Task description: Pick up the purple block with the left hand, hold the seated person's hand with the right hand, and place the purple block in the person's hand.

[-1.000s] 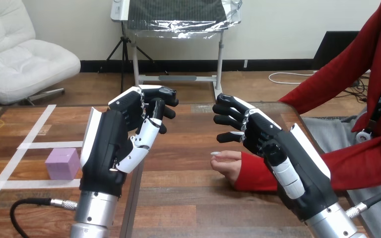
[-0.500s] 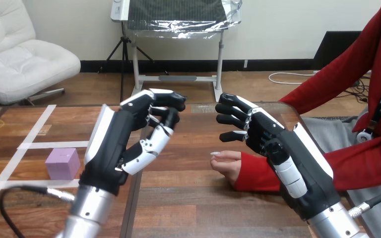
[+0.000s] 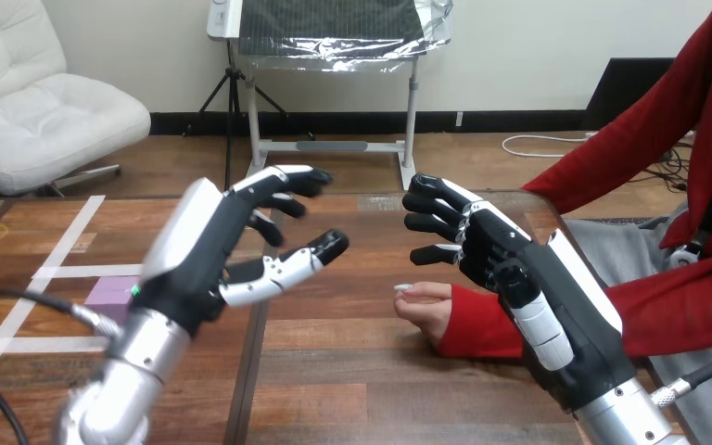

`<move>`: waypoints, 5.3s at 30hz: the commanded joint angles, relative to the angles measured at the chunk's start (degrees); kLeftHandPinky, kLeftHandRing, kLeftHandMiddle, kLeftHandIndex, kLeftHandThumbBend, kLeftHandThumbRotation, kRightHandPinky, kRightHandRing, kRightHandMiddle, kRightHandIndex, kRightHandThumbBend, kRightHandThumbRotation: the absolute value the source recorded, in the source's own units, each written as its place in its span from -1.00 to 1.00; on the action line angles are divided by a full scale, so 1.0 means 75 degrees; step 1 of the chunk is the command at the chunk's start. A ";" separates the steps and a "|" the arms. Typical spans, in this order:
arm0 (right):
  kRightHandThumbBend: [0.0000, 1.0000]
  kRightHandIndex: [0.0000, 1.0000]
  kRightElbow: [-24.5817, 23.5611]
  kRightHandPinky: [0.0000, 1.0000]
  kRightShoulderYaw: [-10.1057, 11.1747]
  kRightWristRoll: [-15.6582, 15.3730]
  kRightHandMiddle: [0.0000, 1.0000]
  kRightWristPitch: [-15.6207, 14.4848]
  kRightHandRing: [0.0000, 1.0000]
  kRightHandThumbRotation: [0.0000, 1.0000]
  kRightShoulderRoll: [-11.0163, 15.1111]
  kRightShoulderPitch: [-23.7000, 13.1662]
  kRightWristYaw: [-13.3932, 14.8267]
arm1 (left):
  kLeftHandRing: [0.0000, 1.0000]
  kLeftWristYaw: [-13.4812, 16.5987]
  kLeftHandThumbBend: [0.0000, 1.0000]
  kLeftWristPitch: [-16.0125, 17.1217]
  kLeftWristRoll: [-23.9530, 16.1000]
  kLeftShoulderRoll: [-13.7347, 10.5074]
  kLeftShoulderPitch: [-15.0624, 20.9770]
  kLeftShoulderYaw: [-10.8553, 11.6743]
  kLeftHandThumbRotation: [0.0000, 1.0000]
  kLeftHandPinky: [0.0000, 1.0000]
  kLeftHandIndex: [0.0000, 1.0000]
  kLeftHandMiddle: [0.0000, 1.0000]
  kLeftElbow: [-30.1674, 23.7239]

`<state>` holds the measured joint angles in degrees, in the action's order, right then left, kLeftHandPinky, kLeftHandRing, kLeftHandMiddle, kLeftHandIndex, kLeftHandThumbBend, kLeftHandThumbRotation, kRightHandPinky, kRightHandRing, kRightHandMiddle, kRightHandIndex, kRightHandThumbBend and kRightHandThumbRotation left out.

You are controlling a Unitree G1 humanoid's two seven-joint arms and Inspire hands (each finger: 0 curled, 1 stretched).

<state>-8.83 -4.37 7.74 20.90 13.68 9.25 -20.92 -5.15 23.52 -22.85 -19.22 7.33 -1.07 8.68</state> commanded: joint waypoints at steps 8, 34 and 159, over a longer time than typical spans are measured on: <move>0.82 0.77 -0.0272 0.49 0.0064 0.0001 0.76 0.0072 0.72 1.00 -0.0064 -0.0320 0.0033 | 0.67 0.0695 0.64 -0.0337 -0.1043 -0.0808 0.1538 -0.0100 0.30 0.40 0.72 0.76 0.1238; 0.84 0.76 -0.0331 0.48 0.0081 -0.0013 0.74 0.0064 0.70 1.00 -0.0071 -0.0311 0.0068 | 0.69 0.2079 0.73 -0.0816 -0.2286 -0.1382 0.3723 -0.0928 0.10 0.48 0.74 0.76 0.4823; 0.76 0.66 -0.0916 0.41 0.0128 0.0301 0.67 0.0176 0.62 1.00 0.0024 -0.0188 -0.0196 | 0.83 0.1532 0.69 -0.3489 -0.2031 -0.0694 0.5469 -0.2900 -0.16 0.75 0.76 0.85 0.8799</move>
<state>-11.74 -4.28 8.86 20.94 13.78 9.33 -22.18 6.38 -2.13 -37.84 -25.21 42.80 -21.96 74.04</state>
